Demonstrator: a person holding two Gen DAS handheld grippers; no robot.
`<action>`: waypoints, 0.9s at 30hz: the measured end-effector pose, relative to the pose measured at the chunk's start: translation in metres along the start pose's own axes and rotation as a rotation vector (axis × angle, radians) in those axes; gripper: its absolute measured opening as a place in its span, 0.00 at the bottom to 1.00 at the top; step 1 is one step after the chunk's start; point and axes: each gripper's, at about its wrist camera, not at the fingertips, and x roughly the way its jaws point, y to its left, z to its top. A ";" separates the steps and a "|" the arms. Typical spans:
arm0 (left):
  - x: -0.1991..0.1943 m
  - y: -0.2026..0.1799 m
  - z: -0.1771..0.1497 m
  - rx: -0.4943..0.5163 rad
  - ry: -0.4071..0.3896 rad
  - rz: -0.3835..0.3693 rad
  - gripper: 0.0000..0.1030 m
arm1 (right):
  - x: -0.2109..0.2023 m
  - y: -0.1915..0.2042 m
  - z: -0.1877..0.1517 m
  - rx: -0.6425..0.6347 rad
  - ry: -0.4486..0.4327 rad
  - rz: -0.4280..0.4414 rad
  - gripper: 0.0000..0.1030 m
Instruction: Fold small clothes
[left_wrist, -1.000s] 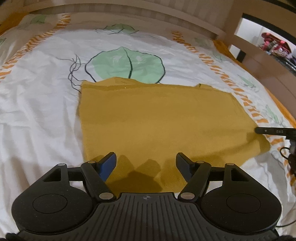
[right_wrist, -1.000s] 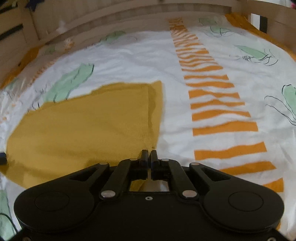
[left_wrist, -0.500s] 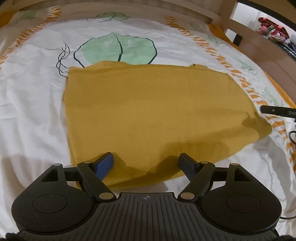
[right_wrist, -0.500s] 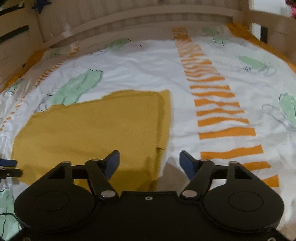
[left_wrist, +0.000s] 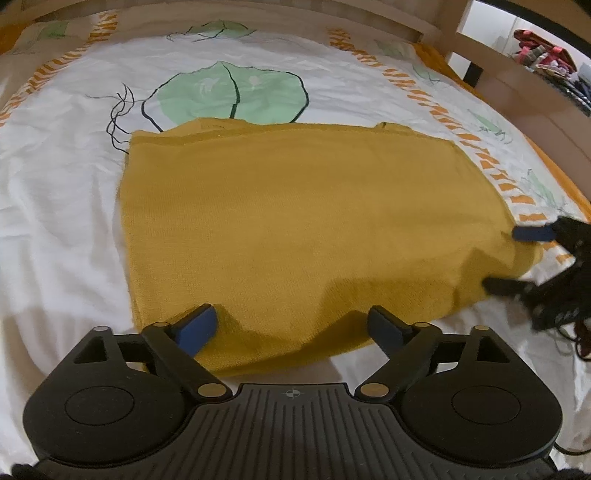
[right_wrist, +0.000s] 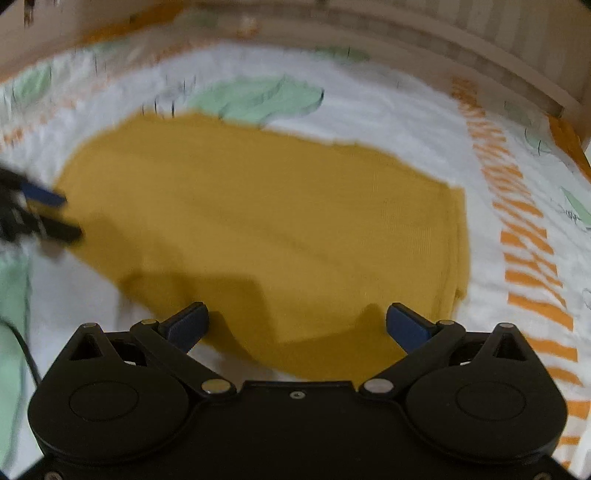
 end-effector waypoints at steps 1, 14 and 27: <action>0.000 -0.001 0.000 0.004 0.002 0.003 0.88 | 0.000 -0.002 -0.005 0.011 0.012 0.009 1.00; 0.002 -0.005 -0.001 -0.004 0.009 0.015 0.91 | -0.016 -0.109 -0.022 0.586 -0.102 0.156 1.00; 0.010 0.000 -0.002 -0.084 0.002 0.000 0.99 | 0.050 -0.155 -0.022 0.849 -0.161 0.484 1.00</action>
